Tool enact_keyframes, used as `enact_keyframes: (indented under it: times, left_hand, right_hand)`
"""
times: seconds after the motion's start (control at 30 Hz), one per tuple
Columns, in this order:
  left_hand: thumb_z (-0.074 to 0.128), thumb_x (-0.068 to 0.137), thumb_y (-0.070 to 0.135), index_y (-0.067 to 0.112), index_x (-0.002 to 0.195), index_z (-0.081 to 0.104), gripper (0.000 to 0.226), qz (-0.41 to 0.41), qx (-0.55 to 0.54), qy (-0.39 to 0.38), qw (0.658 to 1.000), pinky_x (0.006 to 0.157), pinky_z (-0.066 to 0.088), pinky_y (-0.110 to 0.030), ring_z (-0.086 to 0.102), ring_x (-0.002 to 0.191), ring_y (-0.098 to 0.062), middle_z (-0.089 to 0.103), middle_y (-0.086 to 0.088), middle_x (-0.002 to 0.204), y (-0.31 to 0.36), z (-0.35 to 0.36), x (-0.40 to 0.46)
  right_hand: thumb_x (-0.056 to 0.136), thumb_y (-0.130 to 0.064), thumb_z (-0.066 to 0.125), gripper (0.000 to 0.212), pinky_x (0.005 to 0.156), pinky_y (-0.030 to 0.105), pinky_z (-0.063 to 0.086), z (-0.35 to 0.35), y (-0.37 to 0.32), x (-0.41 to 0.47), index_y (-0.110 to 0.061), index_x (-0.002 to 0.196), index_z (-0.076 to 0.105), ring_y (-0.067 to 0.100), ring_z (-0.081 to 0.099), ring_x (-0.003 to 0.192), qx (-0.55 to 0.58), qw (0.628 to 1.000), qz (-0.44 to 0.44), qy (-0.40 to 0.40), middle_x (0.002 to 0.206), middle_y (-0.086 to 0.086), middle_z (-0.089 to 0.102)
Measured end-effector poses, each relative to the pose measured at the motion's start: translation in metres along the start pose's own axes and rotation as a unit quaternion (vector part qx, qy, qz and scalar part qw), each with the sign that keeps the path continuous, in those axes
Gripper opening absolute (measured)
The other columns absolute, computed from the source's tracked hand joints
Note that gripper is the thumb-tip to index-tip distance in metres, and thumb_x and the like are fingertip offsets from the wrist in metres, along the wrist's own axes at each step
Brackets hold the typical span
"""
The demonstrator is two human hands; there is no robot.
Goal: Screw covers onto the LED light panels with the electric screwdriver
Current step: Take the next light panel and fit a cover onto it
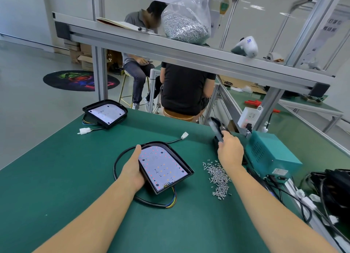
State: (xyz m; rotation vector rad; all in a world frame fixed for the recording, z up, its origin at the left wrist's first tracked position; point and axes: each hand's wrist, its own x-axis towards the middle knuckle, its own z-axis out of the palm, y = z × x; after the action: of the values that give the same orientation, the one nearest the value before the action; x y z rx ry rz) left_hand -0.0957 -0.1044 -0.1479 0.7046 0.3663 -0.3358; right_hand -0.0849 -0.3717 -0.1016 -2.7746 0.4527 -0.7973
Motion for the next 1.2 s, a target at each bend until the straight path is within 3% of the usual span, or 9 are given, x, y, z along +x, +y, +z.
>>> enact_keyframes:
  times: [0.1, 0.23, 0.33, 0.53, 0.7, 0.83, 1.03, 1.13, 1.2]
  left_hand:
    - [0.043, 0.093, 0.057, 0.006, 0.113, 0.064, 0.058, -0.007, -0.026, -0.025, 0.999, 0.080, 0.046, -0.045, 0.063, 0.101, -0.030, 0.067, -0.016, 0.114, 0.001, -0.003, 0.001]
    - [0.038, 0.095, 0.057, 0.007, 0.119, 0.062, 0.060, 0.000, -0.042, -0.016, 0.999, 0.089, 0.045, -0.045, 0.060, 0.107, -0.031, 0.064, -0.016, 0.119, 0.000, -0.002, 0.001]
    - [0.035, 0.098, 0.051, 0.006, 0.129, 0.056, 0.058, 0.010, -0.047, -0.012, 0.999, 0.094, 0.043, -0.043, 0.056, 0.115, -0.032, 0.059, -0.018, 0.128, -0.001, -0.002, 0.001]
    - [0.024, 0.097, 0.057, 0.001, 0.107, 0.068, 0.072, -0.011, -0.047, -0.089, 0.995, 0.079, 0.045, -0.043, 0.071, 0.087, -0.032, 0.070, -0.021, 0.103, -0.002, -0.009, 0.003]
    - [0.038, 0.095, 0.053, 0.002, 0.110, 0.067, 0.061, -0.020, -0.043, -0.087, 0.995, 0.082, 0.052, -0.043, 0.070, 0.093, -0.031, 0.069, -0.020, 0.109, -0.004, -0.007, -0.004]
    - [0.049, 0.097, 0.033, 0.008, 0.136, 0.048, 0.046, 0.025, -0.050, -0.007, 0.998, 0.104, 0.040, -0.051, 0.054, 0.121, -0.034, 0.055, -0.017, 0.133, -0.011, 0.002, -0.009]
    - [0.047, 0.098, 0.010, 0.014, 0.098, 0.055, 0.009, 0.070, -0.015, 0.054, 0.996, 0.070, 0.051, -0.038, 0.060, 0.075, -0.025, 0.064, -0.011, 0.093, -0.018, 0.008, -0.015]
    - [0.046, 0.090, -0.005, 0.008, 0.097, 0.058, 0.019, 0.119, 0.117, 0.092, 0.982, 0.073, 0.049, -0.037, 0.058, 0.075, -0.027, 0.063, -0.014, 0.089, -0.016, 0.005, -0.012]
    - [0.053, 0.081, -0.005, 0.009, 0.084, 0.062, 0.017, 0.176, 0.312, 0.152, 0.921, 0.066, 0.043, -0.032, 0.054, 0.074, -0.025, 0.061, -0.011, 0.077, -0.012, -0.003, -0.008]
  right_hand:
    - [0.087, -0.003, 0.065, 0.030, 0.084, 0.040, 0.048, -0.017, -0.032, -0.030, -0.005, 0.118, 0.065, 0.035, 0.060, 0.099, 0.060, 0.990, -0.127, 0.028, 0.107, 0.015, 0.068]
    - [0.063, 0.010, 0.080, 0.037, 0.062, 0.031, 0.056, -0.033, -0.074, -0.089, -0.002, 0.098, 0.074, 0.030, 0.066, 0.074, 0.116, 0.947, -0.283, 0.099, 0.085, 0.009, 0.072]
    - [0.060, 0.003, 0.077, 0.033, 0.054, 0.027, 0.049, -0.033, -0.098, -0.124, -0.009, 0.090, 0.074, 0.026, 0.063, 0.068, 0.094, 0.932, -0.343, 0.075, 0.076, 0.002, 0.067]
    - [0.034, -0.013, 0.085, 0.033, 0.042, 0.021, 0.041, -0.024, -0.121, -0.161, -0.023, 0.059, 0.065, 0.012, 0.057, 0.053, 0.023, 0.949, -0.313, -0.024, 0.059, -0.009, 0.057]
    - [0.039, -0.014, 0.086, 0.032, 0.039, 0.021, 0.039, -0.025, -0.123, -0.166, -0.023, 0.057, 0.062, 0.013, 0.055, 0.050, 0.025, 0.952, -0.302, -0.052, 0.056, -0.008, 0.055]
    - [0.029, -0.015, 0.085, 0.036, 0.038, 0.021, 0.033, -0.024, -0.125, -0.168, -0.023, 0.052, 0.059, 0.010, 0.052, 0.044, 0.007, 0.951, -0.304, -0.061, 0.051, -0.009, 0.052]
    - [0.049, 0.003, 0.079, 0.033, 0.053, 0.023, 0.046, -0.014, -0.104, -0.169, -0.017, 0.074, 0.069, 0.017, 0.057, 0.063, 0.064, 0.940, -0.326, -0.079, 0.067, -0.005, 0.058]
    - [0.068, 0.008, 0.067, 0.031, 0.063, 0.030, 0.054, -0.022, -0.093, -0.166, -0.009, 0.093, 0.073, 0.026, 0.061, 0.076, 0.103, 0.928, -0.335, -0.127, 0.082, 0.003, 0.063]
    - [0.078, 0.005, 0.065, 0.029, 0.072, 0.029, 0.054, -0.029, -0.081, -0.162, -0.009, 0.101, 0.073, 0.027, 0.063, 0.083, 0.147, 0.923, -0.333, -0.125, 0.093, 0.005, 0.066]
